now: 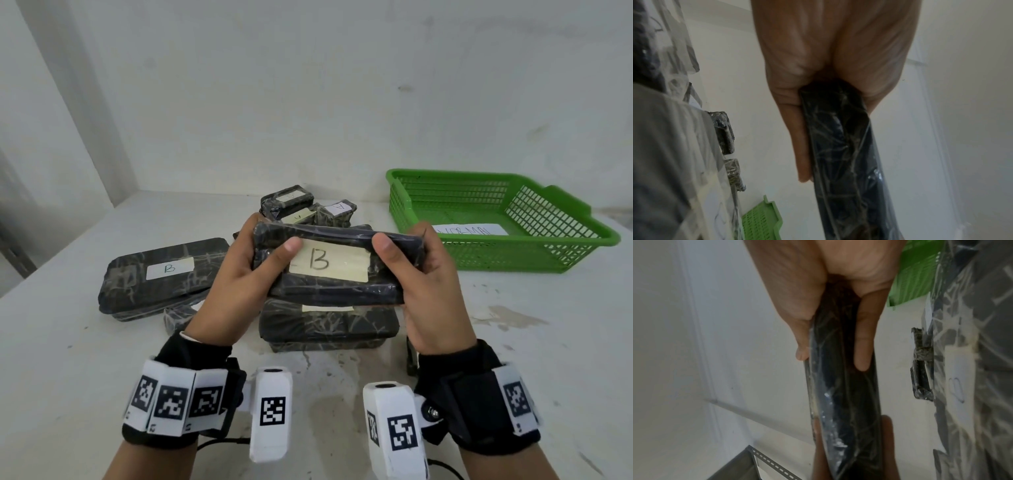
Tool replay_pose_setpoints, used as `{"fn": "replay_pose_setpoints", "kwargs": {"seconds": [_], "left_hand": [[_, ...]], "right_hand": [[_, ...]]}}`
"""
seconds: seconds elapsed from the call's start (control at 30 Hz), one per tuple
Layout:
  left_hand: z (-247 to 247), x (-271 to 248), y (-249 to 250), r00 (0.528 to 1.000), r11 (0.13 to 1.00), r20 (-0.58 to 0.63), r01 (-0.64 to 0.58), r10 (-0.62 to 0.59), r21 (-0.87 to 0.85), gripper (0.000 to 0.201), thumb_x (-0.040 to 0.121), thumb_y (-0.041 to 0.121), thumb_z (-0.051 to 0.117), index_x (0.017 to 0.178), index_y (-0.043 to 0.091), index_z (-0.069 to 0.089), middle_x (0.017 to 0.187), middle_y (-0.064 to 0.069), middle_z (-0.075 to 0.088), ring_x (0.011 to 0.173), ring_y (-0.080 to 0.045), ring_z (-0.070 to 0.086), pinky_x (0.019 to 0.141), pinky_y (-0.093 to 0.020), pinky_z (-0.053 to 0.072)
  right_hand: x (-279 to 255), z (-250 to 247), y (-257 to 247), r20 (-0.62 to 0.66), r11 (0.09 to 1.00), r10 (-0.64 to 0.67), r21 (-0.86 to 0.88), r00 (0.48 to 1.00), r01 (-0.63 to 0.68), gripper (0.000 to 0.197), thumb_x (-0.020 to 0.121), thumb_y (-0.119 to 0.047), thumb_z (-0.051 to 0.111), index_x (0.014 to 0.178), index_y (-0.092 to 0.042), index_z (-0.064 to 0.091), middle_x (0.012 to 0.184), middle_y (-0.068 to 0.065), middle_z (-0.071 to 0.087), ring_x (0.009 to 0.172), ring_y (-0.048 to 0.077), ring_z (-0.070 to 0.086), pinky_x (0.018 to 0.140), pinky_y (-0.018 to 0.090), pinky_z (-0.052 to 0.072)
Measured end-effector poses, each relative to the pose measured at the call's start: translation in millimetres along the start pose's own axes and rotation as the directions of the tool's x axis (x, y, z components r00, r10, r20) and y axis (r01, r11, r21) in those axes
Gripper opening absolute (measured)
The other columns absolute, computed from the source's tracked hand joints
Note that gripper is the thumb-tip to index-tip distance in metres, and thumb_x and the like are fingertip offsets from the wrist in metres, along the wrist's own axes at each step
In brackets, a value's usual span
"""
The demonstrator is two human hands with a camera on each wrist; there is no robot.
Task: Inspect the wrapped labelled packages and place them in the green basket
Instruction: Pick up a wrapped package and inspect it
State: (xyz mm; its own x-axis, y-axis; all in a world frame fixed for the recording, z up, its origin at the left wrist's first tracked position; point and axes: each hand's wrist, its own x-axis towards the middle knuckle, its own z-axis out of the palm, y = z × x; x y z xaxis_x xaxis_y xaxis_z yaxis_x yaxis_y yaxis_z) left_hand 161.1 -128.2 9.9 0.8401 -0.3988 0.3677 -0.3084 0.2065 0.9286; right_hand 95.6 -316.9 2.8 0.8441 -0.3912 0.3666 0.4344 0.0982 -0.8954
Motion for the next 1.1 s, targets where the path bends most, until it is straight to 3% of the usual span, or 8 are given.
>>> {"fn": "replay_pose_setpoints", "kwargs": {"seconds": [0.17,0.27,0.4,0.63,0.8,0.9,1.0,1.1], "left_hand": [[0.5,-2.0,1.6,1.000,1.000,-0.017,0.013,-0.013,0.003,0.022,0.080,0.051,0.068,0.082,0.033,0.054,0.093,-0.022,0.054,0.093,-0.043,0.058,0.095,-0.069,0.044],[-1.0,-1.3,2.3,1.000,0.999,-0.018,-0.003,0.003,0.035,0.027,0.077,0.052,0.068,0.081,0.029,0.053,0.079,0.000,0.054,0.079,-0.022,0.055,0.083,-0.051,0.047],[2.9,-1.1,1.7,1.000,0.997,-0.022,-0.012,0.014,0.078,0.018,0.080,0.051,0.065,0.078,0.037,0.055,0.086,-0.014,0.058,0.086,-0.028,0.061,0.083,-0.055,0.052],[-5.7,1.3,-3.6,0.999,0.998,0.033,0.024,-0.022,-0.064,0.014,0.076,0.038,0.073,0.076,0.038,0.059,0.077,0.012,0.061,0.076,-0.011,0.061,0.077,-0.034,0.050],[-6.3,3.5,-7.3,1.000,0.999,0.002,0.017,-0.017,-0.046,0.018,0.075,0.036,0.074,0.076,0.035,0.056,0.082,0.007,0.062,0.080,-0.016,0.064,0.073,-0.033,0.054],[-6.0,3.2,-7.7,0.998,0.997,-0.022,0.051,-0.052,-0.066,0.017,0.078,0.030,0.075,0.083,0.032,0.059,0.092,-0.003,0.067,0.095,-0.030,0.068,0.083,-0.045,0.054],[-10.4,2.5,-4.6,0.993,0.975,0.019,0.118,-0.117,-0.190,0.041,0.070,0.029,0.077,0.106,0.023,0.058,0.110,-0.018,0.067,0.106,-0.037,0.067,0.084,-0.043,0.058],[-13.5,1.6,-3.4,0.991,0.954,0.053,0.130,-0.120,-0.270,0.058,0.068,0.011,0.078,0.119,0.017,0.052,0.114,-0.015,0.069,0.104,-0.032,0.070,0.080,-0.038,0.059]], "right_hand": [[0.2,-0.5,1.0,0.023,1.000,0.017,0.008,1.000,-0.017,0.036,0.071,-0.038,0.080,0.070,-0.023,0.048,0.072,0.000,0.050,0.071,0.017,0.052,0.072,0.038,0.050],[-1.3,1.4,3.6,0.027,0.999,0.011,-0.045,1.000,-0.009,0.038,0.067,-0.036,0.086,0.074,-0.024,0.051,0.072,-0.009,0.056,0.070,0.013,0.057,0.068,0.039,0.055],[-1.0,1.8,3.2,0.000,0.999,-0.041,-0.036,0.999,0.041,0.039,0.066,-0.027,0.082,0.066,-0.026,0.043,0.060,-0.013,0.048,0.060,0.008,0.047,0.065,0.029,0.044],[-0.7,-1.6,-0.4,0.125,0.991,0.123,0.033,0.985,-0.128,0.035,0.065,-0.027,0.076,0.089,-0.018,0.051,0.080,-0.005,0.064,0.068,0.012,0.065,0.054,0.033,0.058],[0.6,0.4,0.9,0.095,0.994,0.098,0.034,0.991,-0.102,0.027,0.067,-0.020,0.076,0.086,-0.025,0.057,0.088,-0.001,0.068,0.080,0.020,0.067,0.056,0.039,0.059],[1.2,-1.4,-1.9,0.109,0.988,0.117,0.089,0.987,-0.127,0.030,0.070,-0.015,0.073,0.094,-0.020,0.056,0.087,-0.005,0.069,0.078,0.016,0.069,0.056,0.036,0.060],[1.7,-0.9,-4.3,0.175,0.956,0.179,0.203,0.968,-0.214,0.044,0.075,-0.010,0.075,0.113,-0.020,0.055,0.101,-0.001,0.070,0.084,0.022,0.071,0.058,0.033,0.061],[2.5,2.1,-4.0,0.157,0.941,0.193,0.249,0.968,-0.228,0.067,0.062,-0.014,0.075,0.125,-0.024,0.053,0.107,0.002,0.071,0.083,0.020,0.072,0.059,0.026,0.060]]}}
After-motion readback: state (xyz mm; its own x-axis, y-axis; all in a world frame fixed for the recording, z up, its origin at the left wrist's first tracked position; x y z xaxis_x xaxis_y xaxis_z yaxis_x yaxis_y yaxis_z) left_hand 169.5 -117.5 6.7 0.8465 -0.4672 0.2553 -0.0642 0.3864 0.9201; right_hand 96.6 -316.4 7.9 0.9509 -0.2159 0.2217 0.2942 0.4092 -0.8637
